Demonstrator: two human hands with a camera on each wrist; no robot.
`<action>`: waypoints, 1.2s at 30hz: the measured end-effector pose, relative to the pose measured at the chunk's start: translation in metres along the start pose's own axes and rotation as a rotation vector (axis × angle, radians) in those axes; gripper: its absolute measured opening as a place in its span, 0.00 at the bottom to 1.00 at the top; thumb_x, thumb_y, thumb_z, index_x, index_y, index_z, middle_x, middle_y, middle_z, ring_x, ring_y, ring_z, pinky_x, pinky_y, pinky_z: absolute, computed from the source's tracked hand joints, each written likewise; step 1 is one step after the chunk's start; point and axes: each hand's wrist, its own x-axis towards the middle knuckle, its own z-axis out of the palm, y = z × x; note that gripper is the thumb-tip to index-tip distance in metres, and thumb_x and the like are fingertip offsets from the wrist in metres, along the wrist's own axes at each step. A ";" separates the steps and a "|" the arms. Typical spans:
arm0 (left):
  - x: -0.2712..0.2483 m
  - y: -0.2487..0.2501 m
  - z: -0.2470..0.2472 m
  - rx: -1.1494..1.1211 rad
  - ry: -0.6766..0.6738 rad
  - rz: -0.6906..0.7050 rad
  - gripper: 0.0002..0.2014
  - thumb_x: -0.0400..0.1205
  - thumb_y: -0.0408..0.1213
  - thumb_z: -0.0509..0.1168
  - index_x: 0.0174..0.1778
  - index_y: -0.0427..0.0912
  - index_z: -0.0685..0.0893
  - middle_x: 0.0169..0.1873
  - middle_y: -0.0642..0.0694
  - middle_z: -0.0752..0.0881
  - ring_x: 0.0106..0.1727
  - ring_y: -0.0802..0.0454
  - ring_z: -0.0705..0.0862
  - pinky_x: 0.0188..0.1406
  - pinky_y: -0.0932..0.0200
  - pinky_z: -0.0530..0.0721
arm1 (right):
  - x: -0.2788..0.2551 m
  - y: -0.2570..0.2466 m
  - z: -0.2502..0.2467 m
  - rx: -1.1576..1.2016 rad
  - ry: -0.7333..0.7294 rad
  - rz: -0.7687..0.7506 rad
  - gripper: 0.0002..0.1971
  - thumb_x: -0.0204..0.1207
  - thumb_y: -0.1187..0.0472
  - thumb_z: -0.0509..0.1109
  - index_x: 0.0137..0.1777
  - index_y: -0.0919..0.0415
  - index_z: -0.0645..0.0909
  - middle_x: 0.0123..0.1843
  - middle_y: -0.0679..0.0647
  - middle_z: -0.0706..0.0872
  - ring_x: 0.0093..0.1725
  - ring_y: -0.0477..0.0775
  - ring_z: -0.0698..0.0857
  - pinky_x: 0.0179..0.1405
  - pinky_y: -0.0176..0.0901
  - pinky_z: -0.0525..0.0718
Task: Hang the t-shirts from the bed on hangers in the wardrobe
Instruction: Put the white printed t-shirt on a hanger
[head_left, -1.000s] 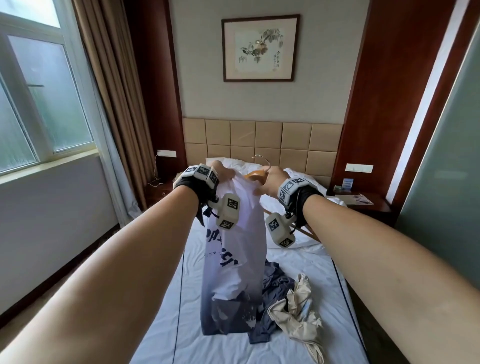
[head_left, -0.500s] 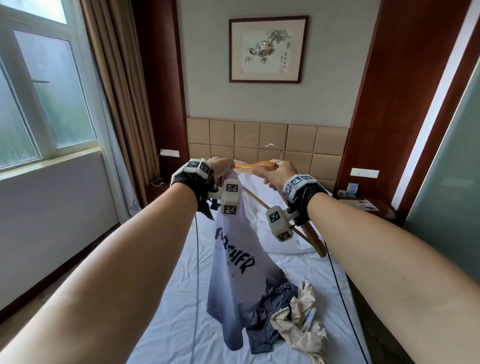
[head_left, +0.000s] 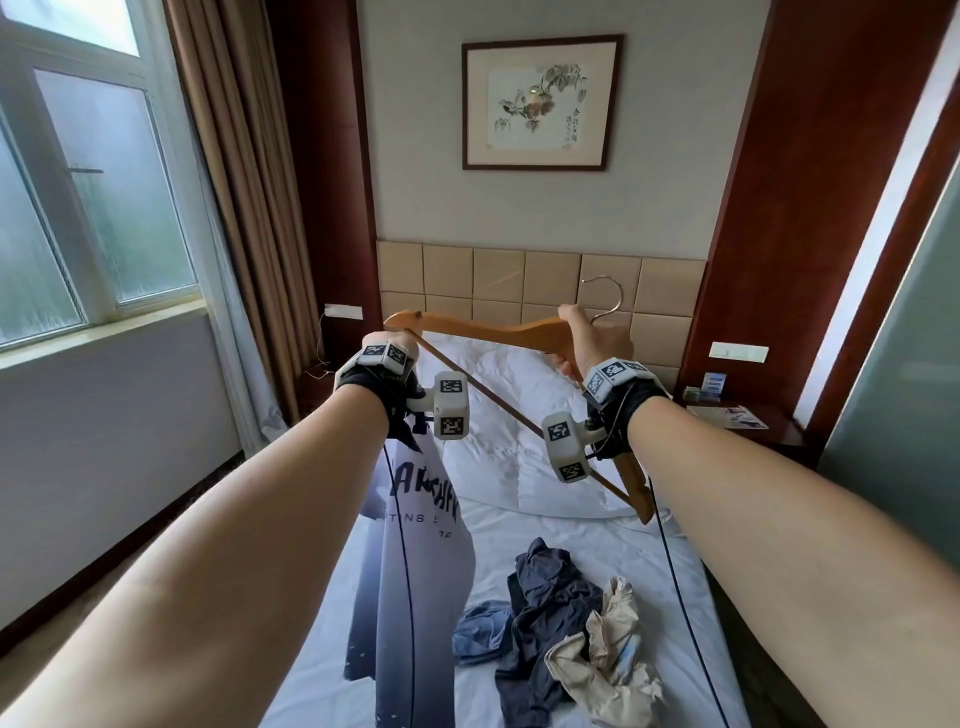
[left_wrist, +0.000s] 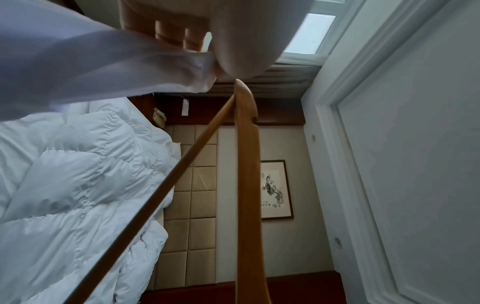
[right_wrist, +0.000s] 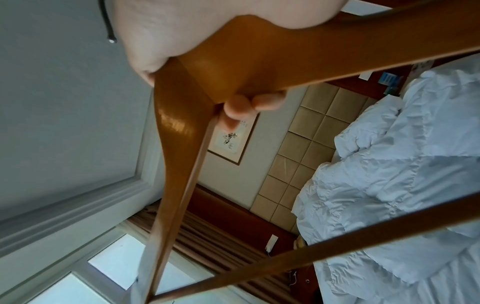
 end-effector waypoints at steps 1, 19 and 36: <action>-0.005 -0.002 -0.002 0.033 0.011 -0.007 0.19 0.81 0.39 0.69 0.66 0.37 0.81 0.62 0.38 0.84 0.63 0.38 0.84 0.66 0.50 0.81 | 0.001 0.002 -0.002 0.022 0.009 0.024 0.25 0.67 0.41 0.70 0.31 0.66 0.88 0.23 0.59 0.87 0.18 0.54 0.81 0.21 0.39 0.79; 0.024 -0.006 -0.005 0.096 0.249 0.123 0.18 0.82 0.46 0.54 0.49 0.43 0.88 0.52 0.37 0.88 0.56 0.35 0.83 0.55 0.49 0.82 | 0.020 -0.018 -0.015 -0.089 -0.077 -0.095 0.24 0.68 0.45 0.68 0.27 0.67 0.86 0.24 0.65 0.87 0.18 0.58 0.81 0.19 0.39 0.77; -0.023 0.073 0.034 -0.092 -0.144 0.479 0.16 0.80 0.44 0.67 0.38 0.33 0.89 0.40 0.35 0.91 0.45 0.38 0.91 0.46 0.44 0.91 | 0.001 -0.013 0.022 -0.076 -0.447 -0.021 0.33 0.73 0.28 0.63 0.42 0.61 0.86 0.29 0.59 0.89 0.24 0.56 0.84 0.28 0.43 0.81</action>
